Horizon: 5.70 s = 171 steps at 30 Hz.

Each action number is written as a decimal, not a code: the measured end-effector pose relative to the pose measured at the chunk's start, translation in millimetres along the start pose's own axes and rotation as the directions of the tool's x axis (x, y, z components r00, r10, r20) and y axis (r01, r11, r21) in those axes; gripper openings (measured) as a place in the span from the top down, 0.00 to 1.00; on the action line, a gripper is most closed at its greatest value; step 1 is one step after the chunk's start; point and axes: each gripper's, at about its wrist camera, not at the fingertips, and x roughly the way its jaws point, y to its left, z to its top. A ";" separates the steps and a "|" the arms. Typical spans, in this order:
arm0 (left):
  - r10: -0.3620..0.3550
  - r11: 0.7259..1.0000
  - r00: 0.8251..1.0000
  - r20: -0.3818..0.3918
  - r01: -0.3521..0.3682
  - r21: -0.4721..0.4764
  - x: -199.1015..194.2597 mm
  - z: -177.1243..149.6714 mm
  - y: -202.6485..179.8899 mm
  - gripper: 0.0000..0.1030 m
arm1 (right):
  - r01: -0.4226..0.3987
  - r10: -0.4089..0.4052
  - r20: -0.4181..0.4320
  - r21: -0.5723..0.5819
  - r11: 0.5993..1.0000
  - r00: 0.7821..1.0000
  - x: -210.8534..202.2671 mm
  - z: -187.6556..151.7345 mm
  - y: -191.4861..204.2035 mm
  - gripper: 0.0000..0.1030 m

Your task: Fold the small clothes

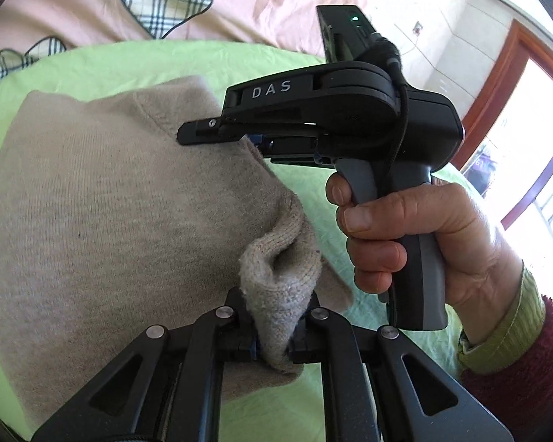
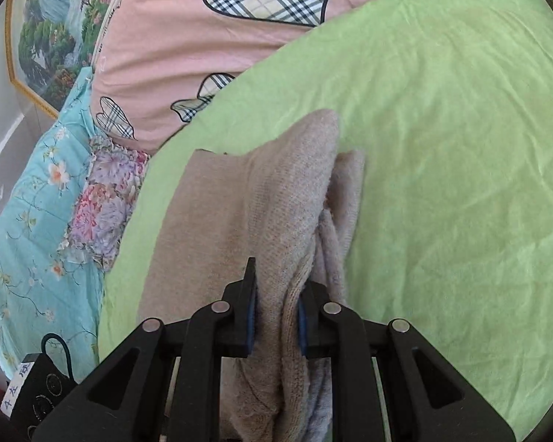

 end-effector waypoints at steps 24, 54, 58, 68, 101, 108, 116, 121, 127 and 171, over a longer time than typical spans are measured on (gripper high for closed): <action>0.012 0.947 1.000 0.011 -0.008 -0.321 -111.1 -3.0 160.1 0.24 | 0.038 -0.042 0.054 0.069 0.997 0.998 -46.5 -41.1 -10.7 0.36; -0.015 0.949 0.997 0.070 0.037 -0.313 -181.5 -30.9 231.0 0.53 | -0.215 0.212 -0.089 -0.026 0.976 0.973 50.0 -64.8 99.5 0.68; 0.000 0.923 0.998 0.063 0.025 -0.384 -199.4 -63.8 263.3 0.52 | -0.247 0.240 -0.146 -0.031 0.969 0.960 86.6 -74.4 126.5 0.68; -0.053 0.875 0.994 0.093 0.091 -0.475 -205.0 -98.2 292.6 0.35 | -0.176 0.162 -0.207 -0.052 0.983 0.965 94.6 -79.0 127.8 0.55; 0.325 0.777 0.946 0.014 -0.259 -0.573 -192.9 1.7 398.0 0.90 | -0.052 0.048 -0.086 -0.051 0.997 0.995 113.9 -14.9 126.2 0.78; 0.321 0.866 0.943 0.086 -0.255 -0.430 -258.1 -60.7 287.9 0.77 | -0.048 0.044 -0.038 -0.116 0.992 0.998 43.3 -55.3 139.8 0.76; 0.321 0.909 0.942 0.094 -0.279 -0.310 -287.4 -156.9 184.1 0.55 | -0.034 0.029 -0.047 -0.122 0.992 0.998 -4.2 -127.6 138.5 0.60; 0.328 0.921 0.941 0.082 -0.299 -0.251 -269.5 -177.3 155.0 0.55 | -0.036 0.030 -0.051 -0.130 0.991 0.998 -9.1 -149.1 141.7 0.58; 0.431 0.886 0.901 0.041 -0.414 -0.212 -236.8 -171.1 141.7 0.55 | -0.033 0.023 -0.064 -0.155 0.987 0.998 0.0 -155.4 150.8 0.58; 0.330 0.923 0.936 0.120 -0.294 -0.247 -250.8 -141.0 142.4 0.78 | 0.113 -0.121 -0.013 -0.286 0.952 0.993 23.4 -140.9 199.7 0.80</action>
